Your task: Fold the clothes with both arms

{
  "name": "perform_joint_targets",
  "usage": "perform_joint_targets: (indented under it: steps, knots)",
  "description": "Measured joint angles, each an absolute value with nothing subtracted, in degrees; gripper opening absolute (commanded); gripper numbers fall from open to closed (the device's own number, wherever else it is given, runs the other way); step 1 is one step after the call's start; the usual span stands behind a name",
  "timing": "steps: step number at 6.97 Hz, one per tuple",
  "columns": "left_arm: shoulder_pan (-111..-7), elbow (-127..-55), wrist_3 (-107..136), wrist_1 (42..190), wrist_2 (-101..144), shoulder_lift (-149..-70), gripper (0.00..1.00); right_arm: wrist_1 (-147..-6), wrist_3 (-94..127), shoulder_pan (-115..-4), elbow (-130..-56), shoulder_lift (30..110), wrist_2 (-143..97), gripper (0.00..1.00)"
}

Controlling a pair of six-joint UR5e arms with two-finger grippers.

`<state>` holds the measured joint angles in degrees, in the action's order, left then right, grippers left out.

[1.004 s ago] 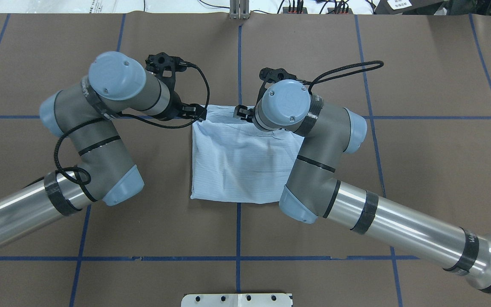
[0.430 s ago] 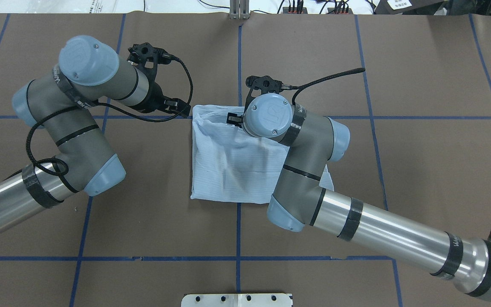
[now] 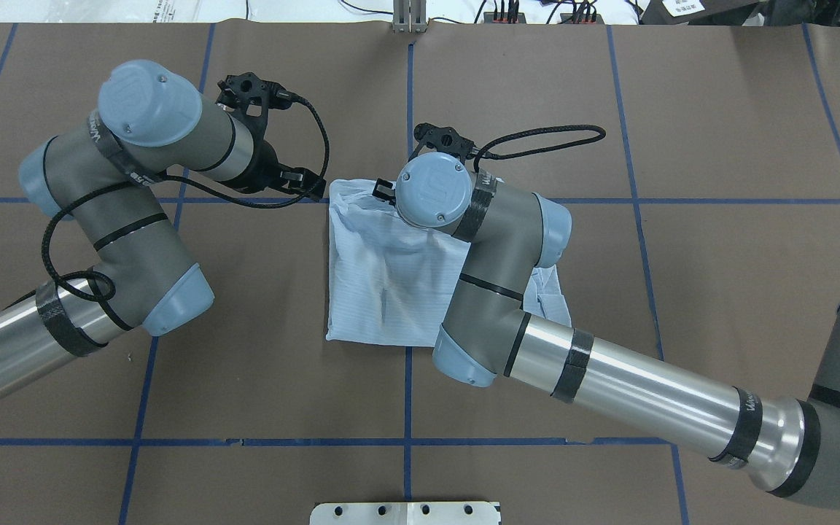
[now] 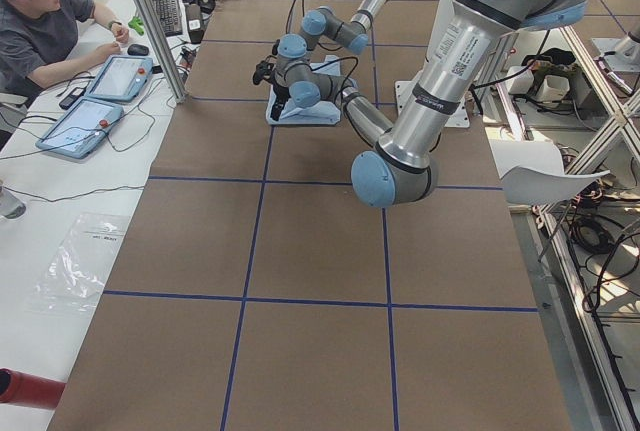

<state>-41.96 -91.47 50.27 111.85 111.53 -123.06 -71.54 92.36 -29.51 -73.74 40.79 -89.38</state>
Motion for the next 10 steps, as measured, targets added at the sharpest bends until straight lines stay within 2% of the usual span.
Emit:
perform_joint_targets:
  steps: [1, 9, 10]
  knots:
    - [-41.93, -91.49, 50.33, 111.85, 111.53, -123.05, 1.0, -71.87, 94.44, -29.48, -73.59, 40.73, -89.39, 0.0]
    - [-41.9, -91.41, 50.36, 111.89, 111.53, -123.05, 1.0, -75.49, 95.19, -32.11, -73.68, 40.81, -92.01, 0.0]
    - [-41.87, -91.4, 50.36, 111.89, 111.53, -123.05, 1.0, -75.38, 95.16, -32.31, -73.13, 40.78, -91.47, 0.19]
